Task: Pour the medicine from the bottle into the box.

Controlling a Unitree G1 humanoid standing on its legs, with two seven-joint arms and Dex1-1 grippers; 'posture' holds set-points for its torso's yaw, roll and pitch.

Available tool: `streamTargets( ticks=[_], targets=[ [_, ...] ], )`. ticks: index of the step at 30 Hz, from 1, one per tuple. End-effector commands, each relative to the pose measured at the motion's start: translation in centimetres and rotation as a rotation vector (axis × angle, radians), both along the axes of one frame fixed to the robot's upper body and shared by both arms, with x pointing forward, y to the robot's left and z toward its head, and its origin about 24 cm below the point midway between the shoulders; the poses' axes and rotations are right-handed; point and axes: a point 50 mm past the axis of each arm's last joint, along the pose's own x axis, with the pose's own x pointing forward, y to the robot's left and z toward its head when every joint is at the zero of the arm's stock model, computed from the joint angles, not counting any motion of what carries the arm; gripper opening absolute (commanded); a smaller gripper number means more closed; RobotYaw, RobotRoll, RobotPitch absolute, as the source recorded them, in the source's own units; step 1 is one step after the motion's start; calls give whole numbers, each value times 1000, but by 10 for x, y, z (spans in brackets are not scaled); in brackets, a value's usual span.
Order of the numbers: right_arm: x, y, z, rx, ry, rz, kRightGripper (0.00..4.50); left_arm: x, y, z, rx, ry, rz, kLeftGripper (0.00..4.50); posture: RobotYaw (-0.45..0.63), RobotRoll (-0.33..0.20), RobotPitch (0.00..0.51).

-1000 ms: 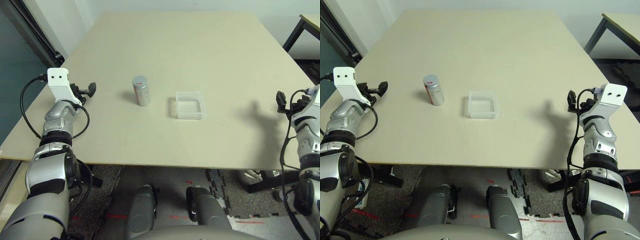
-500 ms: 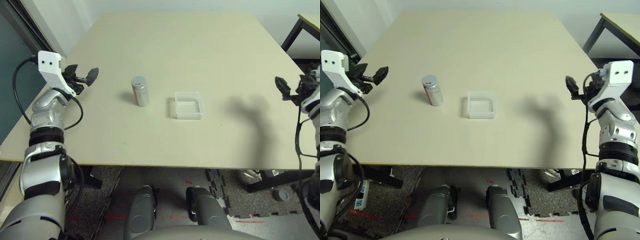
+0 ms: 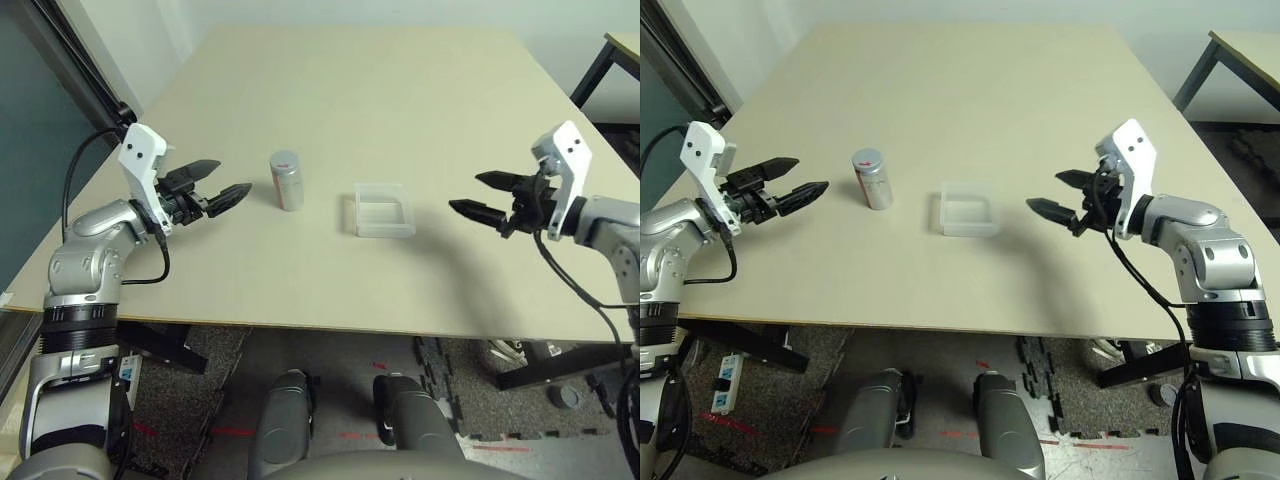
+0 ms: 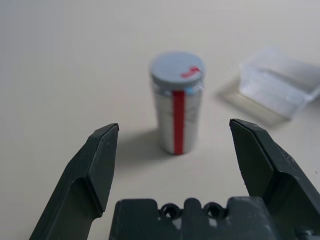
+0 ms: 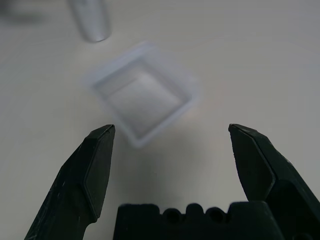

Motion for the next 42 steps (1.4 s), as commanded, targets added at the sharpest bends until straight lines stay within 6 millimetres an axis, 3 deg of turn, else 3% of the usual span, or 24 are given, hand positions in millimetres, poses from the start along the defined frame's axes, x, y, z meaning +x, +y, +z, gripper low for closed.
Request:
streamTargets(
  ticks=[1,7,27,42],
  targets=[
    [-5,7,-2,-5,20,31,4500,6,-6,-8,11,13,-10,4452,43,0,110],
    [-7,14,-1,3,17,39,4500,17,-18,-30,31,27,-26,4452,9,0,105],
    [-7,27,-4,56,-7,22,4500,42,-44,-46,-22,13,6,4452,-31,0,83],
    [-8,25,-4,63,-17,2,4500,59,-56,-57,-63,33,63,4452,-68,0,69]
  ],
)
